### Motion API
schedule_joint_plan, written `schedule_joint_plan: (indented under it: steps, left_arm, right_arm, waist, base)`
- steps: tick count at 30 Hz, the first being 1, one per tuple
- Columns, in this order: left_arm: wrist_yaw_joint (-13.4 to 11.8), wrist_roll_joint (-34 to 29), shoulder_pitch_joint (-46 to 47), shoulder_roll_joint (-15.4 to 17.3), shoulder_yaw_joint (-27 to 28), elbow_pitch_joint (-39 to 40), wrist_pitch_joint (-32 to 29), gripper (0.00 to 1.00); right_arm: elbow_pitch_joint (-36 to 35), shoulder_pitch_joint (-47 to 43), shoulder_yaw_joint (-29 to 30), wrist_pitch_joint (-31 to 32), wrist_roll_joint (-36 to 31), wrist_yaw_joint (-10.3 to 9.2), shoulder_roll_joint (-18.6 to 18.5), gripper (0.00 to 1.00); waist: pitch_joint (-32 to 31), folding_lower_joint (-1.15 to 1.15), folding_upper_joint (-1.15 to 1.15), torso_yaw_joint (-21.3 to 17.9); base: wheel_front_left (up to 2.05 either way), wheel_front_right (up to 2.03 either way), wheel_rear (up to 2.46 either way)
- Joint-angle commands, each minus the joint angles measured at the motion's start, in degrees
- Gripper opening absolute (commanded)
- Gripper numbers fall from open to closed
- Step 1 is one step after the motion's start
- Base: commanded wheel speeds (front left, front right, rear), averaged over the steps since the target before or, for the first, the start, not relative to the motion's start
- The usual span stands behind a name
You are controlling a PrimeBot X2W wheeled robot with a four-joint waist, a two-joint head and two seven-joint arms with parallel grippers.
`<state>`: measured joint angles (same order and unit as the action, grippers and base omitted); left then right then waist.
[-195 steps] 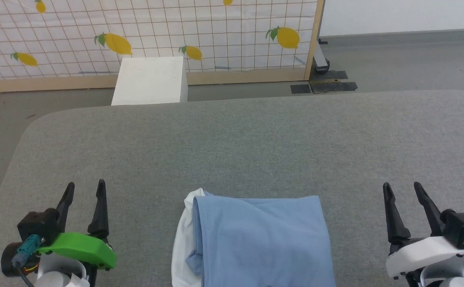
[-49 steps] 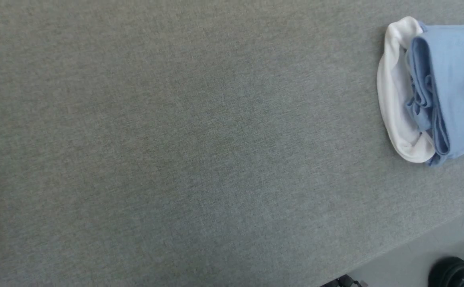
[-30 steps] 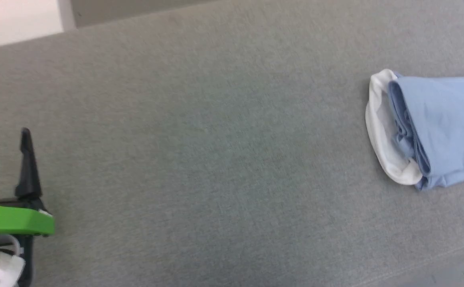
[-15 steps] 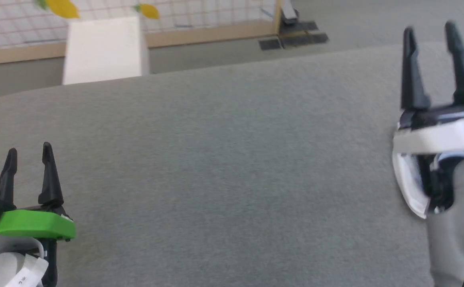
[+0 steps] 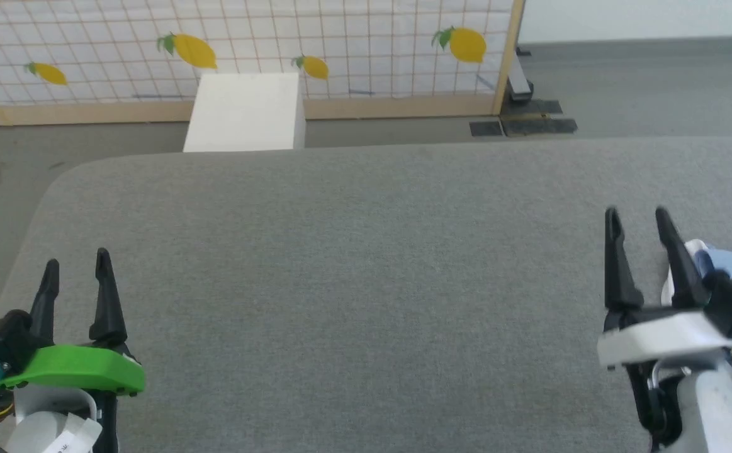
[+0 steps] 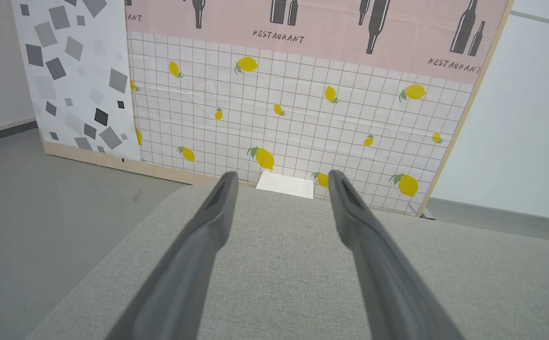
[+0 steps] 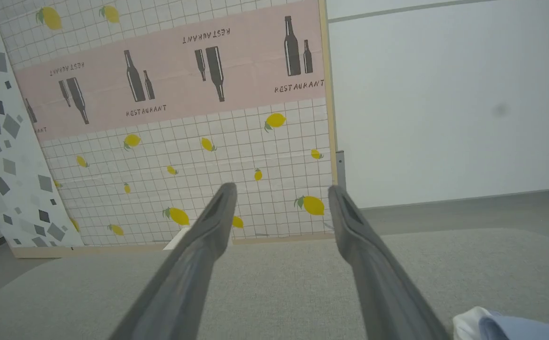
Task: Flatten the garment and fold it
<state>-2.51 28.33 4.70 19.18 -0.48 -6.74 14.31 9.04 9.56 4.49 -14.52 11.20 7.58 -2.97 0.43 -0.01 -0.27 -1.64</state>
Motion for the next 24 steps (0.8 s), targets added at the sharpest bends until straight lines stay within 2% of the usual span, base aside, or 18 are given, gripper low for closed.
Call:
schedule_joint_plan:
  steps: [1,13,24]
  left_arm:
    - [0.4,0.3,-0.5,-0.2,-0.2,-0.3,0.4,1.00]
    - [2.1,-2.7,-1.7,0.3,-5.7,-5.2,-1.3,1.00]
    - [1.8,-3.5,-1.8,0.2,-7.3,-8.1,-1.3,1.00]
  right_arm:
    - [0.3,-1.5,-0.1,-0.4,0.1,-0.09,0.1,1.00]
    - [1.5,-8.0,0.3,-0.5,-2.4,-0.09,0.1,1.00]
    - [2.7,-9.1,-0.2,-0.5,-3.1,-0.09,0.1,1.00]
  waist:
    - [-1.1,0.01,0.27,0.9]
    - [-1.7,0.01,0.27,0.3]
    - [-1.7,0.01,0.27,0.1]
  base:
    - [0.00,0.00,0.00]
    - [0.00,0.00,0.00]
    - [0.00,0.00,0.00]
